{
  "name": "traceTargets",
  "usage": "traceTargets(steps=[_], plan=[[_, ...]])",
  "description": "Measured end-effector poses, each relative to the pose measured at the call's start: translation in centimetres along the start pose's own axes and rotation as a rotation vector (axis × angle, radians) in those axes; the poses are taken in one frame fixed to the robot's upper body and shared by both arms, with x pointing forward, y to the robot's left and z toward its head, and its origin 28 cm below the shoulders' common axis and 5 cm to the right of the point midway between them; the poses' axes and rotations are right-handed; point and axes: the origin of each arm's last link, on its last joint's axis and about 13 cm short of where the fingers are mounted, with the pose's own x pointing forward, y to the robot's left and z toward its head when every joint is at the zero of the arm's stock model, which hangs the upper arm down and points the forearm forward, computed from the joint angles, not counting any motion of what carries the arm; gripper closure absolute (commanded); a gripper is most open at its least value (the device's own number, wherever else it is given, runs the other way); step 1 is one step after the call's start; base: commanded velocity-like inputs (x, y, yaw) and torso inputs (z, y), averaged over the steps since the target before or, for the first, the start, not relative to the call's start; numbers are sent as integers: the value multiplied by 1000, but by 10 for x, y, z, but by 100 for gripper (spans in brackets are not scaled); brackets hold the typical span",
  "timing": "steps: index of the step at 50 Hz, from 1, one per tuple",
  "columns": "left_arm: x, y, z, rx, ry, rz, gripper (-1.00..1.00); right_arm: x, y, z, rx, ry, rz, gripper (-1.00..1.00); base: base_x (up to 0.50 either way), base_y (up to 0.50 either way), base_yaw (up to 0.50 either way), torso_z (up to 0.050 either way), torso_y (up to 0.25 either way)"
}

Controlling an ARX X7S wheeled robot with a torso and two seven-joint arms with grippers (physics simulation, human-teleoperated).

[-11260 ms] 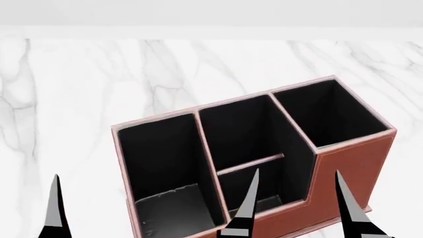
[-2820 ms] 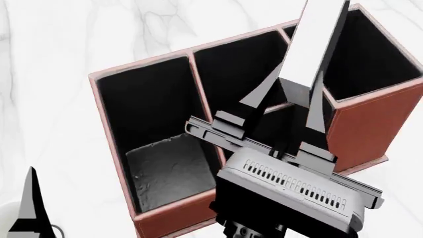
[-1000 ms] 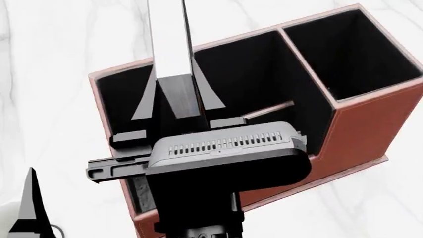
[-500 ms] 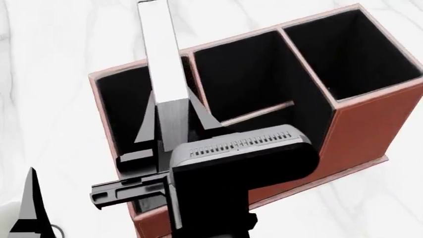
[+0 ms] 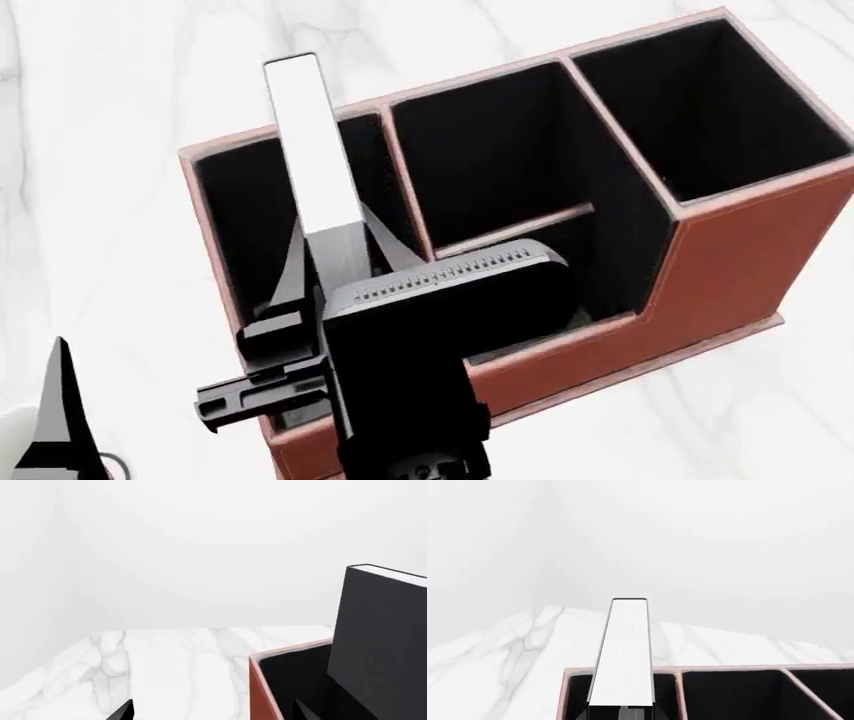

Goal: Pick up the book and place it in the left compartment of the caddy.

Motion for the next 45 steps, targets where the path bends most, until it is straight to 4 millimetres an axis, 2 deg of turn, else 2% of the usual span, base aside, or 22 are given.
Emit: traceTargets(steps=[45], plan=[[0,0,-1,5,-1,1,-100,19,-13,-35,-37,91,71,100,0,0,0,0,1]])
